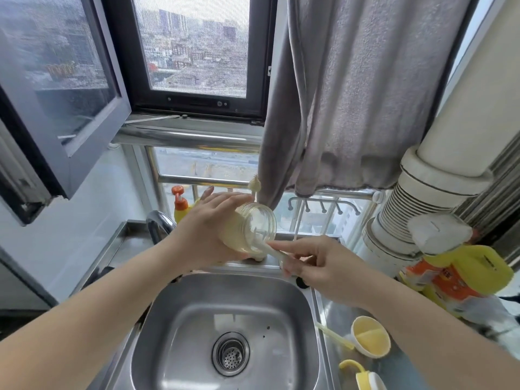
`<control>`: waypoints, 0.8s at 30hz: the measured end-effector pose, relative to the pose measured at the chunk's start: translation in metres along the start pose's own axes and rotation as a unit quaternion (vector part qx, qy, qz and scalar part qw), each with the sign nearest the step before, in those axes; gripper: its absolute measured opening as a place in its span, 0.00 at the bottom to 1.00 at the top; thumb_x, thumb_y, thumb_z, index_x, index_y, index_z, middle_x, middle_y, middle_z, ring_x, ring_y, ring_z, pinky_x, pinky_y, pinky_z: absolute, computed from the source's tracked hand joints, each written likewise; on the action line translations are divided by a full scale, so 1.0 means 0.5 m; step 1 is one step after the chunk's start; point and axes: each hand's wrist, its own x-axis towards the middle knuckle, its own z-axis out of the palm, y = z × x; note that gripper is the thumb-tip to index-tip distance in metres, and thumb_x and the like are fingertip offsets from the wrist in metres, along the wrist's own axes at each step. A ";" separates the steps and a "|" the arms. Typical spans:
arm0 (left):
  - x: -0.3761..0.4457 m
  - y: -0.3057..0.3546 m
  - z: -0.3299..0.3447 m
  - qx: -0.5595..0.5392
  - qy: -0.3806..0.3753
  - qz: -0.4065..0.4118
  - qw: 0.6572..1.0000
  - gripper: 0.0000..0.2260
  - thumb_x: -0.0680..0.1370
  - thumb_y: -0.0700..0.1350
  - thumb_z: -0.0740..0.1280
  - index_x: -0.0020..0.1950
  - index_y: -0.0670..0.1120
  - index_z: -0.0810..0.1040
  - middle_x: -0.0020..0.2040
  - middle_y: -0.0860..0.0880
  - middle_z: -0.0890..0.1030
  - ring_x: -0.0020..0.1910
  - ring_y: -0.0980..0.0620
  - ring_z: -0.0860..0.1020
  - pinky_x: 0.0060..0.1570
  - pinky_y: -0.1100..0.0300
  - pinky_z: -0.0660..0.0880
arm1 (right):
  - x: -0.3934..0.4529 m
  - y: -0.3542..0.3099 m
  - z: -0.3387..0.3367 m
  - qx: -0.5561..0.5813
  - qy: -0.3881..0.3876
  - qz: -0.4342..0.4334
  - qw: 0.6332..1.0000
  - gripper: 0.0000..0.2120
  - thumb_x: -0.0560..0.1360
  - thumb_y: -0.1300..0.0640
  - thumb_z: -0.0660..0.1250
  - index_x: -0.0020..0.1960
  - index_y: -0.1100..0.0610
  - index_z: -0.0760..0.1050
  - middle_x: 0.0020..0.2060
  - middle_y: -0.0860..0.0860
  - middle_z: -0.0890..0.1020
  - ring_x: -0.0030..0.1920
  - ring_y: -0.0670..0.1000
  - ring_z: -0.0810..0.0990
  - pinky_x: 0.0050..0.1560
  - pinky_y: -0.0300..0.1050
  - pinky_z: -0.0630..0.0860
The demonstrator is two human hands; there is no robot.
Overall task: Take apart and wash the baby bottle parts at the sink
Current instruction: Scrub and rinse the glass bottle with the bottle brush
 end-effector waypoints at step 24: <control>-0.030 -0.009 -0.019 -0.017 -0.092 0.033 0.995 0.36 0.62 0.65 0.72 0.68 0.58 0.68 0.62 0.59 0.73 0.65 0.61 0.69 0.74 0.45 0.48 | -0.009 -0.056 -0.060 -0.293 -0.022 -0.060 0.954 0.17 0.80 0.55 0.61 0.65 0.38 0.72 0.46 0.39 0.81 0.42 0.40 0.78 0.40 0.28 0.71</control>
